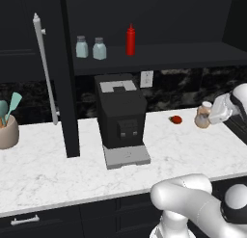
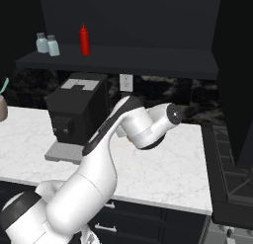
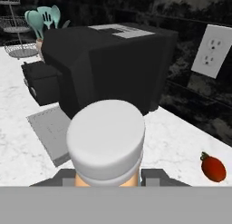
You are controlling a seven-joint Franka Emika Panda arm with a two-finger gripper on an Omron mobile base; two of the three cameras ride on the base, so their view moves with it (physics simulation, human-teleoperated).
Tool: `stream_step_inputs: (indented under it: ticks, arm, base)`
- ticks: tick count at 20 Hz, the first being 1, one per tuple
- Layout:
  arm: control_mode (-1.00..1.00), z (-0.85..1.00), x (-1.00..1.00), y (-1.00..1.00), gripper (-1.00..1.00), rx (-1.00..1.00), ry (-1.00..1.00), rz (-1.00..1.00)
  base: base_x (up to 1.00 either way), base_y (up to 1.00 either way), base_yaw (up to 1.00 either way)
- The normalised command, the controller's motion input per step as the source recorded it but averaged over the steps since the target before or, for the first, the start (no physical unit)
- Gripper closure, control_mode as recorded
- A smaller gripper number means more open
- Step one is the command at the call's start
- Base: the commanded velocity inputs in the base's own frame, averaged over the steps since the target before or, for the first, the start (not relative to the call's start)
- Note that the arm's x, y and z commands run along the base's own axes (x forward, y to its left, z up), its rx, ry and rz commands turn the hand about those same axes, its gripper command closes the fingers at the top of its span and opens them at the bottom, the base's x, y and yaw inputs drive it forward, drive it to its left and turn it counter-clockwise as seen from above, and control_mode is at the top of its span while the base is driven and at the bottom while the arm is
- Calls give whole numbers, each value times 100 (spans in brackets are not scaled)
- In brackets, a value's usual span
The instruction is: Put the shaker and condiment bottle from the counter next to their counterparts in the cabinet.
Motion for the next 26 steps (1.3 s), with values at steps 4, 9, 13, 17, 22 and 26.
stream_step_inputs:
  ticks: [4,9,13,17,22,26]
  arm:
    - [-100,47,0,19,100,-4,0,0]
    - [-100,54,0,14,100,-3,0,0]
    - [-100,47,0,14,100,-2,2,0]
    - [-100,41,0,14,100,-2,3,0]
    - [-100,39,0,13,100,-2,3,0]
    - [-100,36,0,12,100,0,8,0]
  base:
    - [0,0,0]
    - [0,0,0]
    - [0,0,0]
    - [0,0,0]
    - [0,0,0]
    - [0,0,0]
